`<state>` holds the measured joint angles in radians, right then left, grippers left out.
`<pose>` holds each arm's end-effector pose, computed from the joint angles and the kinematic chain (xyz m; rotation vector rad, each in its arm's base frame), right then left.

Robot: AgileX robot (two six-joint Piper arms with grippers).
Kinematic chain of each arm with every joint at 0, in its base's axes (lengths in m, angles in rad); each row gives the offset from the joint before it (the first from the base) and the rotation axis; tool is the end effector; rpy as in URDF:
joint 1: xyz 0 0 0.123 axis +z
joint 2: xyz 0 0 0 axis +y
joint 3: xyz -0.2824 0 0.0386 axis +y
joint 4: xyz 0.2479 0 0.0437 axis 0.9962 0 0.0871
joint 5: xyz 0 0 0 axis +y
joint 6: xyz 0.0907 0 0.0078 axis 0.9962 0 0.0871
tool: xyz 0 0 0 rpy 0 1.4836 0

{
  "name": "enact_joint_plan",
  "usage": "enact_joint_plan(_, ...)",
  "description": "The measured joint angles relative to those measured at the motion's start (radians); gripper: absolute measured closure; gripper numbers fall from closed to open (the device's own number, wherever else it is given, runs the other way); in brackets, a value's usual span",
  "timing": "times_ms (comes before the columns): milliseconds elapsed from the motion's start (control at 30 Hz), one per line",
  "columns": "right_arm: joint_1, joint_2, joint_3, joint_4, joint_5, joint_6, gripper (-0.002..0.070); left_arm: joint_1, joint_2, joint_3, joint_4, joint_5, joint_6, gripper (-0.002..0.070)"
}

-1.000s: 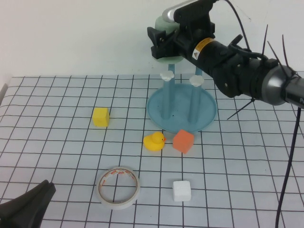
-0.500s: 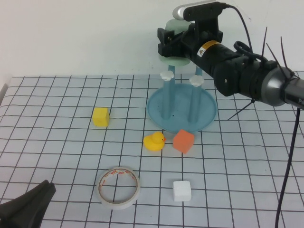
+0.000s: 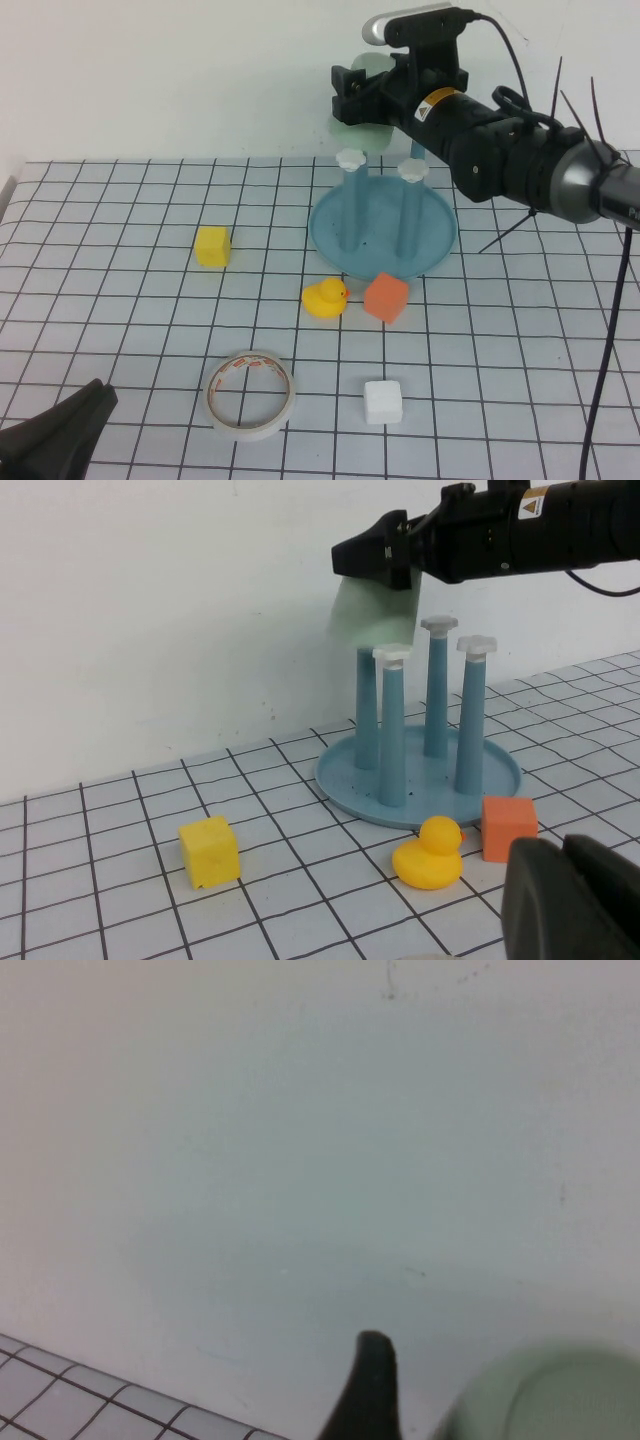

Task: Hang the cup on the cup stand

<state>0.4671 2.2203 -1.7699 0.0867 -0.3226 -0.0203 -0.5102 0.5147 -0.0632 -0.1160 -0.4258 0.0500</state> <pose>0.4785 0.2385 0.2521 -0.3062 1.5971 0.3862 0.0947 -0.0480 0.2320 0.3060 1.4952 -0.4168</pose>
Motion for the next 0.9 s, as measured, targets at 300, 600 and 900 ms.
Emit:
enact_joint_plan(300,0.0,0.0,0.0,0.009,0.036,-0.024,0.0058,0.0,0.0,0.0,0.0,0.0,0.0,0.0676)
enact_joint_plan(600,0.0,-0.076,0.0,0.015,0.189,-0.039,0.0139,0.0,0.0,0.0,0.0,0.0,-0.002,0.0676)
enact_joint_plan(900,0.0,-0.365,0.04,0.015,0.523,-0.059,0.0645,0.0,0.0,0.0,0.0,0.0,0.0,0.0676)
